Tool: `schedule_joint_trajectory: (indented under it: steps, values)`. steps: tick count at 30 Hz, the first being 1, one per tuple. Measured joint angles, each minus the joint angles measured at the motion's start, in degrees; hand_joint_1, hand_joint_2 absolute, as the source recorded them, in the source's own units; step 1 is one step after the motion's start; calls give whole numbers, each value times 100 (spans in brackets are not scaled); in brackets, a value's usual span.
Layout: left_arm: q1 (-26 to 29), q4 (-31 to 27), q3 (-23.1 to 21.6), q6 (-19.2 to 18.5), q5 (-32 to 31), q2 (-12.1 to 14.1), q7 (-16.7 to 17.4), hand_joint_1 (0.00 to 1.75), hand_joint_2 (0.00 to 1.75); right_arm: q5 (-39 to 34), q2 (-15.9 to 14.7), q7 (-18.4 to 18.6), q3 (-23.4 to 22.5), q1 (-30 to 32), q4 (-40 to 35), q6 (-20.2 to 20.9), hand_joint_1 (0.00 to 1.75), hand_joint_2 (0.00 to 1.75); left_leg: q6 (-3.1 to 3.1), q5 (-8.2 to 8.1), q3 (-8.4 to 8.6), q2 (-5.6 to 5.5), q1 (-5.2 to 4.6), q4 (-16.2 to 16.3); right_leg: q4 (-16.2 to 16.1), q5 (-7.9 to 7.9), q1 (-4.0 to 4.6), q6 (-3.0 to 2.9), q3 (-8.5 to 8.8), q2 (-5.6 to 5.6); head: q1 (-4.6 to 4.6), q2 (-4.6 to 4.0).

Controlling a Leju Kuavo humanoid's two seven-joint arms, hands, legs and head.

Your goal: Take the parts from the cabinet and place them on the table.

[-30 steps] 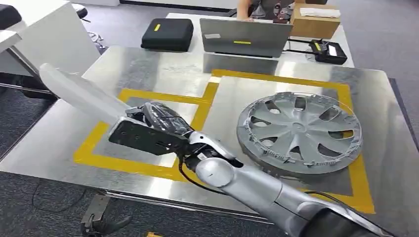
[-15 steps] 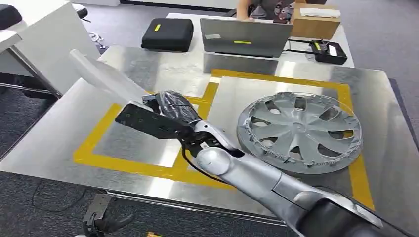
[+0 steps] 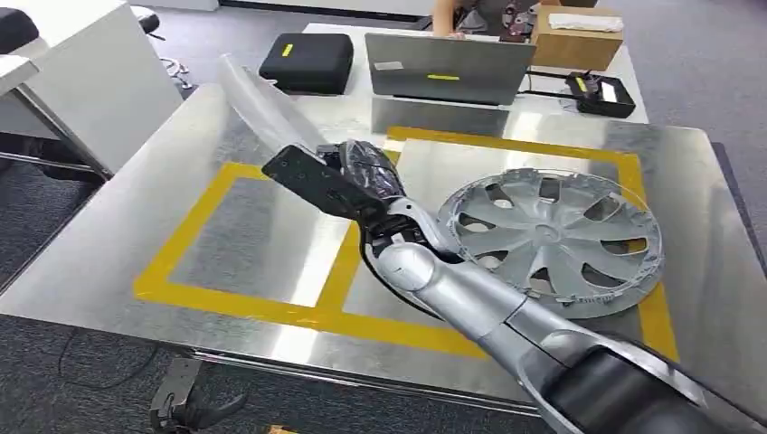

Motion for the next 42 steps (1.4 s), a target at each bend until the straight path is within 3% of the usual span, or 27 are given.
schedule_joint_trajectory:
  steps: [1,2,13,14,29,34,38,42]
  values:
    - [6,0,-20,0,38,2,0,0,175,24,0,0,-20,-5,31,-33,175,175,0,0,0,0,0,0,0,0,0,0,0,-1,0,0]
    - [15,0,-39,5,59,4,0,0,175,46,0,0,-33,-13,63,-51,0,0,0,0,0,0,0,0,0,0,0,0,0,0,0,0]
    - [71,2,-190,-65,260,20,-9,0,175,136,0,-2,-127,-44,236,-50,0,0,0,0,1,0,0,0,0,0,0,0,0,0,0,0]
    - [73,2,-195,-65,263,24,2,0,0,140,0,-2,-129,-44,243,-50,0,0,0,0,1,0,0,0,0,0,0,0,0,0,0,0]
    - [95,9,-413,18,453,55,129,0,0,173,-39,-70,-226,-40,319,-101,0,0,0,0,1,0,0,1,0,0,0,0,0,0,0,0]
    - [127,9,-424,101,621,66,107,0,0,-549,-39,-650,-416,275,4,-88,0,0,0,0,1,0,0,1,0,0,0,0,-1,0,0,0]
    - [226,9,-407,258,863,92,-17,0,0,-1096,-92,-1291,-582,890,-910,-228,0,0,-2,-10,1,0,0,1,0,-7,0,-2,-2,0,0,0]
    - [361,9,-306,365,1036,131,-159,0,0,-1824,-205,-1693,-741,1591,-1977,-123,0,0,0,-16,1,0,0,1,-1,-15,1,-3,-3,-1,2,0]
